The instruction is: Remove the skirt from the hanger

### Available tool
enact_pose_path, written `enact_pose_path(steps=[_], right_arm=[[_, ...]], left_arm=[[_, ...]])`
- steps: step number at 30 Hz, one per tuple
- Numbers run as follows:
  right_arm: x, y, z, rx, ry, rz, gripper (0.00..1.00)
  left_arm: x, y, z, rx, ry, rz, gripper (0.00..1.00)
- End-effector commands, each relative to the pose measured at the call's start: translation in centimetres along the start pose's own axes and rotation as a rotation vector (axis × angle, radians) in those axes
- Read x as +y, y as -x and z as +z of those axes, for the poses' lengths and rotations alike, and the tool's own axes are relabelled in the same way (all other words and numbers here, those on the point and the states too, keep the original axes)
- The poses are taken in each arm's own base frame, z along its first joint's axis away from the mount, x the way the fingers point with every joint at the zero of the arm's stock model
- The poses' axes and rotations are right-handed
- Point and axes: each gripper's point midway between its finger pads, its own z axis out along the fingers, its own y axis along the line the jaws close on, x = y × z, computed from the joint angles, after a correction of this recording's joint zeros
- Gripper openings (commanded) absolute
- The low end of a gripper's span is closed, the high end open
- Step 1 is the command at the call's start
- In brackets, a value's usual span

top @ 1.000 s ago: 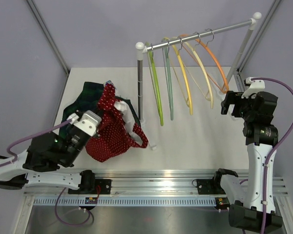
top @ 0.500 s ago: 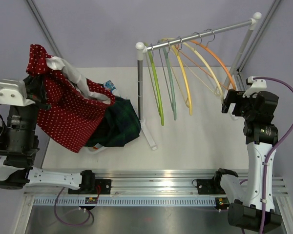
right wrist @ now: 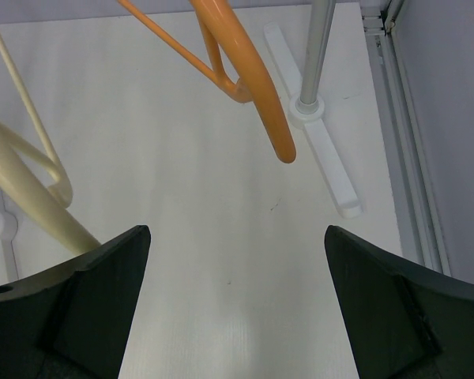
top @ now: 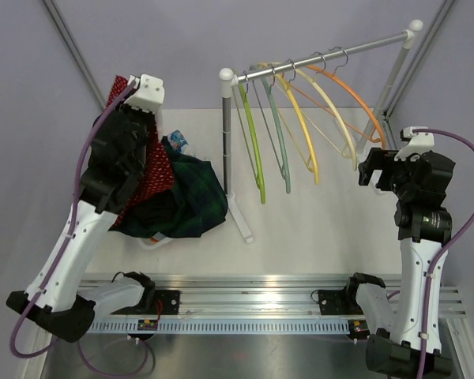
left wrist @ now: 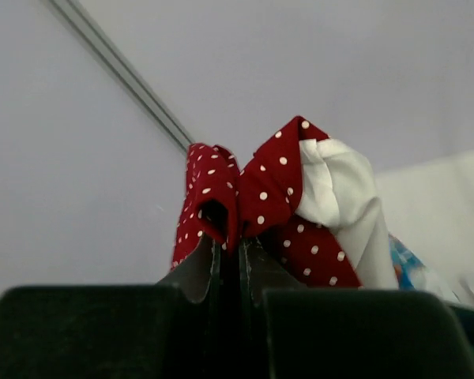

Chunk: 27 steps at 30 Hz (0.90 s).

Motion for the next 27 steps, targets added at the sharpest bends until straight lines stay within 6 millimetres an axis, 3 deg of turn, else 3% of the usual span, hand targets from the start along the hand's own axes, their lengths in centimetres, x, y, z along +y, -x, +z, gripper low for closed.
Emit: enact_pose_path(steps=[1, 3, 4, 9, 10, 12, 13, 15, 16, 21, 22, 23, 26, 27], right_arm=[[0.2, 1.2, -0.7, -0.043, 0.009, -0.014, 0.99], [0.2, 1.2, -0.7, -0.044, 0.007, -0.014, 0.99], [0.2, 1.0, -0.6, -0.042, 0.009, -0.012, 1.00], [0.4, 0.4, -0.6, -0.029, 0.026, -0.031, 1.00], [0.5, 0.0, -0.6, -0.021, 0.032, -0.043, 0.99], [0.6, -0.3, -0.6, -0.014, 0.042, -0.047, 0.99], [0.6, -0.6, -0.5, -0.007, 0.043, -0.049, 1.00], [0.7, -0.9, -0.5, -0.001, 0.047, -0.049, 1.00], [0.7, -0.9, -0.5, -0.001, 0.048, -0.051, 1.00], [0.8, -1.0, -0.6, 0.001, 0.052, -0.054, 1.00], [0.8, -1.0, -0.6, 0.000, 0.053, -0.055, 0.99], [0.9, -1.0, -0.7, 0.000, 0.056, -0.054, 1.00], [0.9, -1.0, -0.7, -0.002, 0.055, -0.054, 0.99], [0.9, -1.0, -0.8, -0.002, 0.055, -0.054, 1.00]], left_arm=[[-2.0, -0.9, 0.7, -0.020, -0.163, -0.300, 0.00], [-3.2, -2.7, 1.4, 0.008, -0.197, -0.328, 0.00], [-2.6, -3.3, 1.5, 0.017, -0.177, -0.378, 0.00], [-4.4, -7.4, 0.4, 0.074, -0.213, -0.524, 0.00], [-6.3, -10.1, 0.0, 0.143, -0.234, -0.592, 0.00], [-8.7, -12.8, -0.9, 0.213, -0.283, -0.655, 0.00], [-11.1, -16.0, -1.7, 0.310, -0.303, -0.722, 0.00], [-14.6, -19.2, -2.9, 0.419, -0.380, -0.786, 0.00], [-16.6, -22.0, -4.0, 0.513, -0.383, -0.849, 0.00], [-21.6, -28.9, -6.4, 0.794, -0.389, -0.949, 0.02], [-21.9, -29.4, -6.6, 0.817, -0.384, -0.961, 0.06], [-22.1, -29.6, -6.6, 0.835, -0.381, -0.963, 0.16], [-22.0, -29.8, -6.5, 0.853, -0.374, -0.954, 0.19], [-21.4, -29.4, -6.2, 0.840, -0.361, -0.944, 0.27]])
